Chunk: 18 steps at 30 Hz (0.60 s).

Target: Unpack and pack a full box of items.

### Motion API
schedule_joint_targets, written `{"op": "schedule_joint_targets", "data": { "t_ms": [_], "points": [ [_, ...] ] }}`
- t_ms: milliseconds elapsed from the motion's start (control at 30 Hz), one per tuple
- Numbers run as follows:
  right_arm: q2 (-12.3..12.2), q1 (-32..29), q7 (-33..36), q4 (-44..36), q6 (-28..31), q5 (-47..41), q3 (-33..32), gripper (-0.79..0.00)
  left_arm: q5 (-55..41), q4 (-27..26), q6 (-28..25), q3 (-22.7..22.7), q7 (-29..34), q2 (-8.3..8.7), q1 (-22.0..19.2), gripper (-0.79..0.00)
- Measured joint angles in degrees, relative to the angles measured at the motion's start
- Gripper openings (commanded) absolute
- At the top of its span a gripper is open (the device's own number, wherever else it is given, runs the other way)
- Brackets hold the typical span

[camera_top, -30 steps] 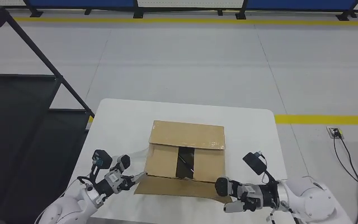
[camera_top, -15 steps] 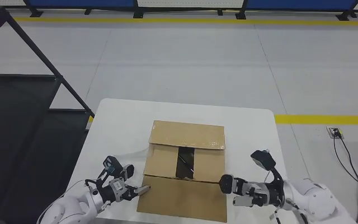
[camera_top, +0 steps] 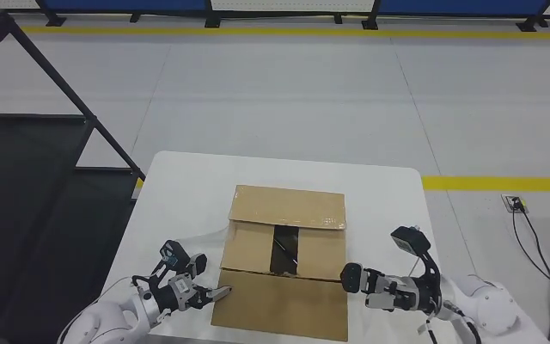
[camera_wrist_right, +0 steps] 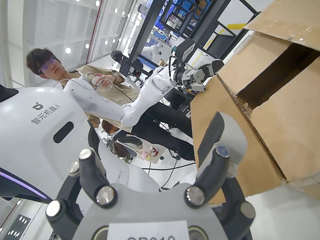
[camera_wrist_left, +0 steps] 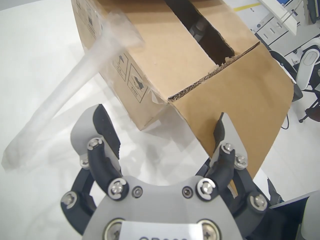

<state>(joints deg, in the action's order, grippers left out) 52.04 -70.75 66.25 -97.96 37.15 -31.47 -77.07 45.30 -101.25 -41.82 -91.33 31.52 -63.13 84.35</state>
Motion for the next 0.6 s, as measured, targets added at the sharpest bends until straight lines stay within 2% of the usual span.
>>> {"op": "schedule_joint_targets", "data": {
  "t_ms": [300, 600],
  "points": [
    [0.95, 3.65, -7.87, 1.83, -9.87, 5.20, 3.89, 0.000, 0.00, 0.00, 0.00, 0.00, 0.00, 0.00, 0.00, 0.000],
    [1.93, 7.05, -13.83, 5.75, -15.87, 9.90, 7.05, 0.000, 0.00, 0.00, 0.00, 0.00, 0.00, 0.00, 0.00, 0.000]
  ]
}}
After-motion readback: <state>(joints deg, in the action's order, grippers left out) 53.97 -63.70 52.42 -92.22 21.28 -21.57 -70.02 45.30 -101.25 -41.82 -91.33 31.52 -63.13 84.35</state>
